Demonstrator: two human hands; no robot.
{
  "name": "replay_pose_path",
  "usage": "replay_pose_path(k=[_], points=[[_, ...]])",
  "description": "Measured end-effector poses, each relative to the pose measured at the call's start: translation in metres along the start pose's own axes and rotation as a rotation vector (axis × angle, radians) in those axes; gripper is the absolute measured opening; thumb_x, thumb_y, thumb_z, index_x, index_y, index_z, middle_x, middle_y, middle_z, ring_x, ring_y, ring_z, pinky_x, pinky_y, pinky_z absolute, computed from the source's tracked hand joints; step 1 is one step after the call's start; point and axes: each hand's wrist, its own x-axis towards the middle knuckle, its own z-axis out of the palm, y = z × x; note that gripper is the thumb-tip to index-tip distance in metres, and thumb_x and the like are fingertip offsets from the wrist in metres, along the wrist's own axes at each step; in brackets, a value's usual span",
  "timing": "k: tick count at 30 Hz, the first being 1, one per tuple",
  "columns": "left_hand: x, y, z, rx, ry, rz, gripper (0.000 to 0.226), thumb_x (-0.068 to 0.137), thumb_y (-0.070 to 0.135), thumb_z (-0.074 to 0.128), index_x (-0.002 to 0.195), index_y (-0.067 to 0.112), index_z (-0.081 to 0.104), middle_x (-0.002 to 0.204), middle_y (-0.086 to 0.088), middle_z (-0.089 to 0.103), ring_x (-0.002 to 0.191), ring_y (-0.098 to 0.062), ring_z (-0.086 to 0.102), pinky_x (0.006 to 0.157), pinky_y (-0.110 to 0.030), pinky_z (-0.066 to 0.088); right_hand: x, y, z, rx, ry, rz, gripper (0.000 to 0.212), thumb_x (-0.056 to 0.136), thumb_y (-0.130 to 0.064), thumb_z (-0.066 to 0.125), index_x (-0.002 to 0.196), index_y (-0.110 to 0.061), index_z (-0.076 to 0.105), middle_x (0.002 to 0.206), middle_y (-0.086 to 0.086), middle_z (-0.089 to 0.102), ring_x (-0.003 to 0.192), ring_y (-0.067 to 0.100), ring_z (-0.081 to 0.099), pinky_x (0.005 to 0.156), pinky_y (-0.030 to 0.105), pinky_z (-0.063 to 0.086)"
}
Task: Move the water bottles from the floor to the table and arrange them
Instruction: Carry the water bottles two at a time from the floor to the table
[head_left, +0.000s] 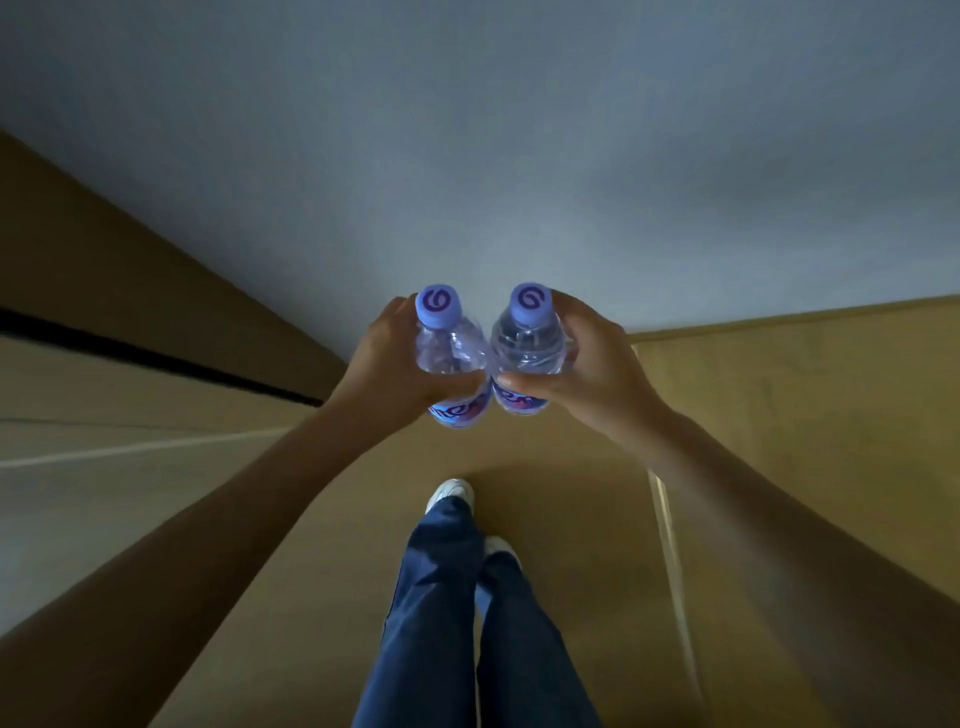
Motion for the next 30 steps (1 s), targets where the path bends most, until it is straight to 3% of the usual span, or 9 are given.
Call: replay_pose_path(k=[2, 4, 7, 9, 12, 15, 17, 25, 30], points=[[-0.03, 0.014, -0.029, -0.011, 0.089, 0.002, 0.043, 0.068, 0.028, 0.085, 0.102, 0.025, 0.06, 0.091, 0.008, 0.063, 0.078, -0.004, 0.062, 0.07, -0.019, 0.052, -0.008, -0.045, -0.003, -0.017, -0.047, -0.049, 0.061, 0.07, -0.034, 0.083, 0.121, -0.042, 0.051, 0.111, -0.017, 0.067, 0.103, 0.004, 0.064, 0.087, 0.037, 0.055], [-0.061, 0.022, -0.055, -0.029, 0.191, -0.042, 0.051, 0.066, 0.027, 0.086, 0.109, 0.022, 0.059, 0.09, 0.014, 0.063, 0.079, 0.003, 0.06, 0.065, -0.004, 0.044, -0.015, -0.084, 0.001, -0.054, -0.108, -0.082, 0.066, 0.065, -0.048, 0.08, 0.122, -0.046, 0.046, 0.111, -0.016, 0.067, 0.101, 0.008, 0.065, 0.086, 0.043, 0.055], [-0.113, 0.024, -0.09, -0.072, 0.338, -0.1, 0.059, 0.063, 0.03, 0.087, 0.111, 0.021, 0.054, 0.092, 0.012, 0.062, 0.076, -0.002, 0.058, 0.061, -0.006, 0.044, -0.023, -0.134, 0.016, -0.077, -0.216, -0.116, 0.067, 0.059, -0.057, 0.075, 0.119, -0.046, 0.047, 0.104, -0.012, 0.07, 0.095, 0.012, 0.067, 0.085, 0.046, 0.055], [-0.151, 0.021, -0.111, -0.088, 0.442, -0.123, 0.061, 0.06, 0.032, 0.088, 0.109, 0.02, 0.054, 0.095, 0.01, 0.065, 0.082, -0.008, 0.062, 0.069, -0.015, 0.049, -0.03, -0.167, 0.034, -0.08, -0.295, -0.135, 0.062, 0.058, -0.056, 0.074, 0.114, -0.046, 0.051, 0.097, -0.01, 0.072, 0.09, 0.014, 0.069, 0.083, 0.046, 0.056], [-0.207, 0.014, -0.147, -0.136, 0.576, -0.194, 0.06, 0.057, 0.036, 0.088, 0.105, 0.023, 0.056, 0.1, 0.008, 0.067, 0.09, -0.013, 0.065, 0.079, -0.033, 0.055, -0.041, -0.215, 0.071, -0.077, -0.409, -0.2, 0.05, 0.059, -0.048, 0.079, 0.103, -0.052, 0.055, 0.091, -0.01, 0.072, 0.086, 0.012, 0.07, 0.081, 0.047, 0.057], [-0.267, -0.001, -0.186, -0.152, 0.691, -0.264, 0.064, 0.051, 0.05, 0.083, 0.106, 0.026, 0.059, 0.103, 0.008, 0.068, 0.094, -0.011, 0.066, 0.082, -0.037, 0.056, -0.053, -0.264, 0.124, -0.077, -0.495, -0.316, 0.055, 0.062, -0.035, 0.087, 0.1, -0.057, 0.055, 0.092, -0.017, 0.071, 0.089, 0.002, 0.068, 0.085, 0.043, 0.056], [-0.308, -0.017, -0.212, -0.163, 0.777, -0.309, 0.065, 0.049, 0.053, 0.081, 0.105, 0.026, 0.06, 0.102, 0.007, 0.068, 0.093, -0.013, 0.066, 0.082, -0.038, 0.056, -0.061, -0.293, 0.165, -0.064, -0.565, -0.374, 0.057, 0.063, -0.031, 0.089, 0.108, -0.046, 0.059, 0.094, -0.017, 0.072, 0.09, 0.0, 0.068, 0.087, 0.042, 0.055], [-0.457, -0.106, -0.322, -0.246, 1.035, -0.434, 0.043, 0.059, 0.032, 0.086, 0.097, 0.028, 0.067, 0.092, 0.008, 0.072, 0.084, -0.008, 0.068, 0.077, -0.028, 0.055, -0.093, -0.413, 0.36, -0.123, -0.831, -0.552, 0.067, 0.064, -0.04, 0.088, 0.123, -0.039, 0.057, 0.103, -0.019, 0.071, 0.092, -0.005, 0.065, 0.085, 0.039, 0.056], [-0.543, -0.165, -0.4, -0.233, 1.107, -0.427, 0.04, 0.063, 0.022, 0.087, 0.096, 0.032, 0.067, 0.089, 0.014, 0.072, 0.078, 0.004, 0.066, 0.071, -0.009, 0.047, -0.117, -0.483, 0.489, -0.103, -0.928, -0.622, 0.065, 0.062, -0.044, 0.088, 0.119, -0.041, 0.058, 0.103, -0.021, 0.071, 0.092, -0.002, 0.067, 0.084, 0.04, 0.056]])
